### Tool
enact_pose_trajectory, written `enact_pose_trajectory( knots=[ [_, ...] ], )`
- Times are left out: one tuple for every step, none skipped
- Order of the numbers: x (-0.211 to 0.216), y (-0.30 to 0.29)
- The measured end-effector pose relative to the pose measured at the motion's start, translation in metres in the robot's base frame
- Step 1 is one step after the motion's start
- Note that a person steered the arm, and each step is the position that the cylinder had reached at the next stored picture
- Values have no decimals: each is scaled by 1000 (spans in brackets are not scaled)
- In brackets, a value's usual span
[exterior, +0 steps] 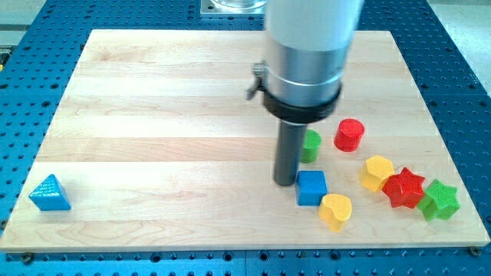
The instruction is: Move the hexagon to the top of the red star
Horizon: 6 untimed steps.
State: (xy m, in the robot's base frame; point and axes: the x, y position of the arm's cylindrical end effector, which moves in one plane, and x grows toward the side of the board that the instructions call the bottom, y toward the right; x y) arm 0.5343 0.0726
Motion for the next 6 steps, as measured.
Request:
enact_pose_trajectory(
  knots=[
    [-3,33],
    [-2,65],
    [-2,80],
    [8,116],
    [24,107],
    [23,64]
  ],
)
